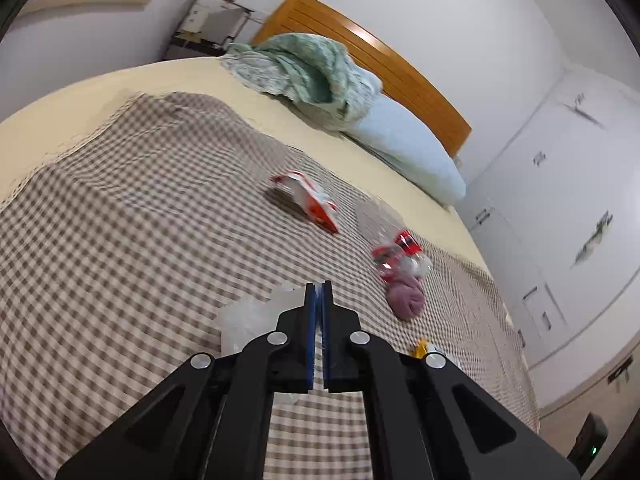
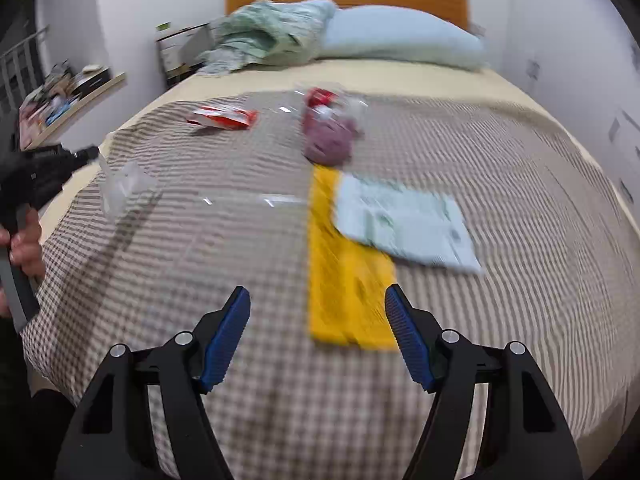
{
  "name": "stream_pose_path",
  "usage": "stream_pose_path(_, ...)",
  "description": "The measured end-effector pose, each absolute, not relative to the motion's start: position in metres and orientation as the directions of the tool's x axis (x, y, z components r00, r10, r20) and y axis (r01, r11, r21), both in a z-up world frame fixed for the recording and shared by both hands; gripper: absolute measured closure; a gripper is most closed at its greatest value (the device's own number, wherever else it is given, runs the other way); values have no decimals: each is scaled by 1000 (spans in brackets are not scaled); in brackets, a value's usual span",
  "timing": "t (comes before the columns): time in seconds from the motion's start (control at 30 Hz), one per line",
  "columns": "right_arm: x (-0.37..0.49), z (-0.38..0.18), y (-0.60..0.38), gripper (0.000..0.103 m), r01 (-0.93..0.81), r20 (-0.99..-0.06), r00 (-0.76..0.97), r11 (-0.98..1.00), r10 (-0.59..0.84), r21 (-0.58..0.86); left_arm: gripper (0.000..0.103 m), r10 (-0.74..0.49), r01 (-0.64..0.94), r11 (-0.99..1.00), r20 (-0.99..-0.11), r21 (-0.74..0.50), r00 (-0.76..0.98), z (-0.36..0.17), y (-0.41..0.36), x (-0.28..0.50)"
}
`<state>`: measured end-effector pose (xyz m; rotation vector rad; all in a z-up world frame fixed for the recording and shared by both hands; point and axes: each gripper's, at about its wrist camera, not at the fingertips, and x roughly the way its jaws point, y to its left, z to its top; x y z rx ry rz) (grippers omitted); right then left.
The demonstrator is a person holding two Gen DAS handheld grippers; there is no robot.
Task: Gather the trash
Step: 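Grasp the white plastic bag with the left gripper while the right gripper grasps the red-and-white chip bag, then carry both bags over the wastebasket and open both grippers to drop them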
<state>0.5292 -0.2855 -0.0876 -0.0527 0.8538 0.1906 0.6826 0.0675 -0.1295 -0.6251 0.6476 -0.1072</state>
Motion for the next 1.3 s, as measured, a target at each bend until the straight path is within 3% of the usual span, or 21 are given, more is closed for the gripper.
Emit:
stream_pose_path(0.1, 573, -75, -250, 36, -263, -737, 653, 965, 173, -6, 103, -381, -66, 768, -538, -637, 752, -148, 94, 693)
stream_pose_path(0.17, 604, -73, -227, 36, -305, -730, 663, 950, 163, -65, 101, -396, -67, 815, -637, -576, 661, -166, 95, 704)
stream_pose_path(0.2, 626, -73, -210, 36, -327, -731, 668, 937, 140, -120, 93, -312, -103, 878, -722, -468, 618, -176, 92, 709)
stream_pose_path(0.23, 650, -75, -194, 36, -353, -737, 664, 922, 126, -160, 66, -234, -131, 914, -764, -384, 601, -185, 89, 711)
stream_pose_path(0.27, 671, -78, -180, 36, -374, -740, 662, 908, 119, -188, 44, -199, -148, 926, -782, -347, 590, -192, 89, 711)
stream_pose_path(0.3, 696, -82, -164, 36, -397, -741, 662, 892, 114, -218, 43, -207, -139, 927, -786, -348, 583, -195, 89, 712)
stream_pose_path(0.4, 768, -100, -113, 36, -450, -763, 643, 839, 66, -307, 43, -269, -67, 923, -759, -378, 593, -195, 87, 711)
stream_pose_path(0.5, 814, -120, -73, 36, -477, -784, 621, 798, 9, -369, 46, -235, -76, 937, -777, -340, 583, -201, 85, 716)
stream_pose_path(0.57, 839, -134, -50, 36, -494, -787, 616, 777, -5, -391, 72, -275, -99, 913, -776, -396, 567, -207, 84, 723)
stream_pose_path(0.63, 861, -153, -28, 36, -497, -782, 622, 751, -42, -436, 84, -301, -93, 899, -756, -429, 581, -204, 88, 721)
stream_pose_path(0.67, 869, -160, -20, 42, -496, -783, 620, 743, -59, -449, 88, -299, -93, 896, -746, -433, 595, -203, 94, 716)
stream_pose_path(0.7, 875, -168, -14, 58, -494, -786, 614, 741, -73, -455, 90, -307, -106, 880, -724, -463, 618, -200, 104, 712)
stream_pose_path(0.77, 882, -176, -9, 77, -491, -796, 600, 748, -80, -446, 94, -334, -123, 848, -701, -515, 630, -198, 116, 710)
stream_pose_path(0.87, 882, -167, -14, 92, -470, -793, 607, 784, -46, -406, 97, -318, -167, 830, -698, -532, 641, -201, 132, 710)
stream_pose_path(0.93, 874, -151, -24, 94, -460, -804, 594, 827, 18, -322, 98, -302, -189, 829, -705, -527, 642, -201, 140, 708)
stream_pose_path(1.1, 847, -115, -43, 96, -456, -802, 587, 863, 110, -216, 100, -303, -186, 813, -673, -552, 675, -191, 139, 695)
stream_pose_path(1.3, 788, -76, -87, 96, -403, -796, 557, 915, 234, -12, 100, -249, -158, 856, -661, -492, 708, -152, 119, 681)
